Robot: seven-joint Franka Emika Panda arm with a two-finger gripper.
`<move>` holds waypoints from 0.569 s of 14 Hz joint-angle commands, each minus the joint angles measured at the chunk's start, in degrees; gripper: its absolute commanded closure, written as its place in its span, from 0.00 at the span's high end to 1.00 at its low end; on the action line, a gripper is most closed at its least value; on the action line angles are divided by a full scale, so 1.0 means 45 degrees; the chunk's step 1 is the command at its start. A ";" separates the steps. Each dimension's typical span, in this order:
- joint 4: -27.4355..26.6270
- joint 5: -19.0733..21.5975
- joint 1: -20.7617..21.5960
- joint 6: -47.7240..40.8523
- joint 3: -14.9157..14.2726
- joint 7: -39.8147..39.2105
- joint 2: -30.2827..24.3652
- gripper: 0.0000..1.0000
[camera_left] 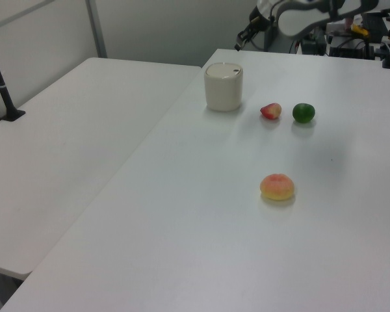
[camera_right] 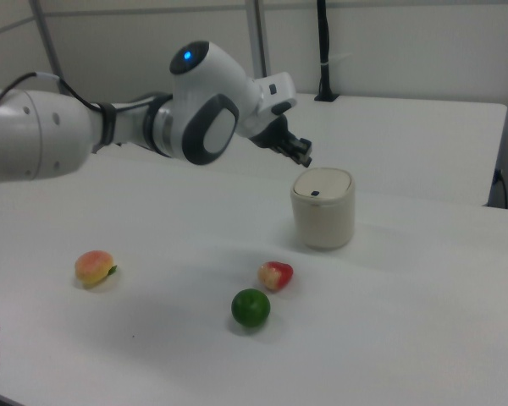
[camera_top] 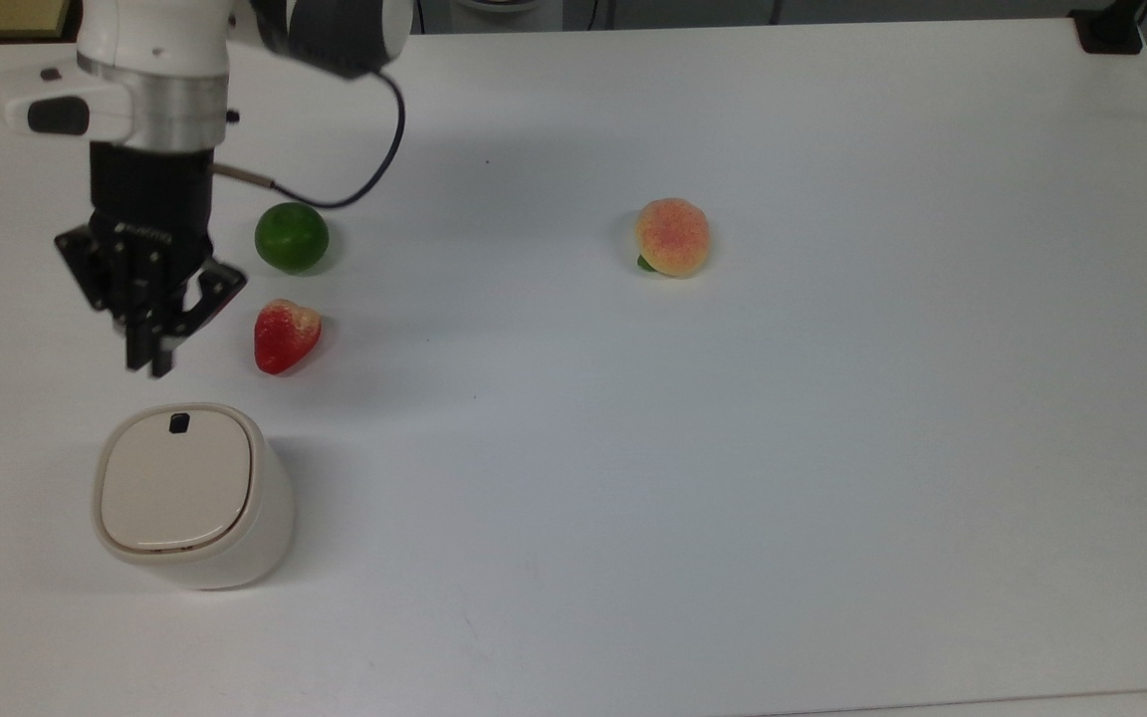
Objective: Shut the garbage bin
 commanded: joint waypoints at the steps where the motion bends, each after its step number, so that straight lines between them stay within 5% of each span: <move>1: -0.0855 0.0181 0.0089 -0.3050 0.0411 0.0760 -0.1704 0.68; 3: -0.0836 0.0201 0.0050 -0.4731 0.0508 0.1210 -0.2387 0.98; 8: -0.0816 0.0201 0.0108 -0.8539 0.1151 0.1250 -0.3833 1.00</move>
